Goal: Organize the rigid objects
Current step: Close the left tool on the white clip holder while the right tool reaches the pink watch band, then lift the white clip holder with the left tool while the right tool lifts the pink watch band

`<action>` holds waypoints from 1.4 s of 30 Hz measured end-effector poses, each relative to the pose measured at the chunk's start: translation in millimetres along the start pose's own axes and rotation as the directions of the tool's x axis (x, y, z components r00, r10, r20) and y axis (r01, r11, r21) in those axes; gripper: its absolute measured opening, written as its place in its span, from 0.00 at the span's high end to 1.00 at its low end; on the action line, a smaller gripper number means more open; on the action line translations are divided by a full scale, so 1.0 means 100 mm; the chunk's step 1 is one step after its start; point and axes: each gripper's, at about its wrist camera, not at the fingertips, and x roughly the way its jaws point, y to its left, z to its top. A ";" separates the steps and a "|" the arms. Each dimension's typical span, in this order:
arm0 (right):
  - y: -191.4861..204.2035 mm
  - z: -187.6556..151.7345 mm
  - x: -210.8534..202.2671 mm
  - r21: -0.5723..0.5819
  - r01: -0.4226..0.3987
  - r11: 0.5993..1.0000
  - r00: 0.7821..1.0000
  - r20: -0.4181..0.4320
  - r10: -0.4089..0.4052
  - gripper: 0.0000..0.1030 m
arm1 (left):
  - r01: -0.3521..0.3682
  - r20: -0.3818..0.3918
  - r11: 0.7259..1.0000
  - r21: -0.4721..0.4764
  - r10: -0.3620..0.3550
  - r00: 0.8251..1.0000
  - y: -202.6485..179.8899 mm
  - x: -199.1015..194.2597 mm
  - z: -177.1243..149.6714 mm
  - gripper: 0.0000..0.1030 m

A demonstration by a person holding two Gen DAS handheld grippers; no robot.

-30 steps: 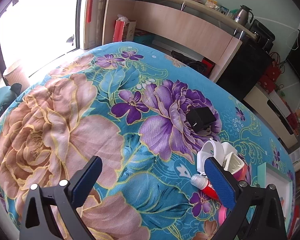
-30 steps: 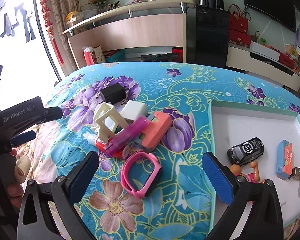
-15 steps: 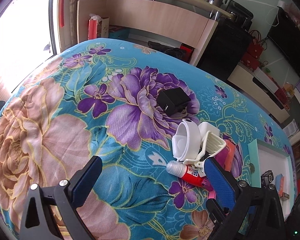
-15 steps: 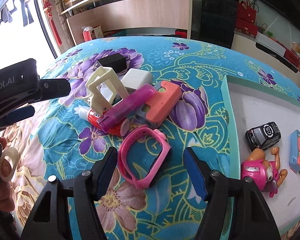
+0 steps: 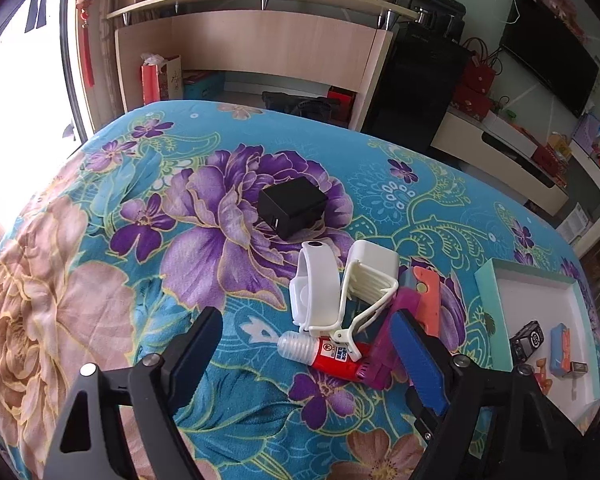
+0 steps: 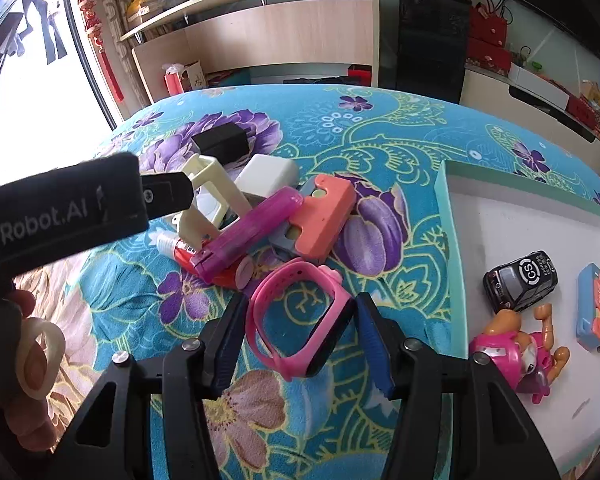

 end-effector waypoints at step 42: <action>-0.42 0.08 -0.17 0.130 0.025 0.991 0.998 0.051 -0.032 0.46 | 0.054 0.007 0.983 0.173 -0.056 0.998 -0.43 0.22 -0.06 0.74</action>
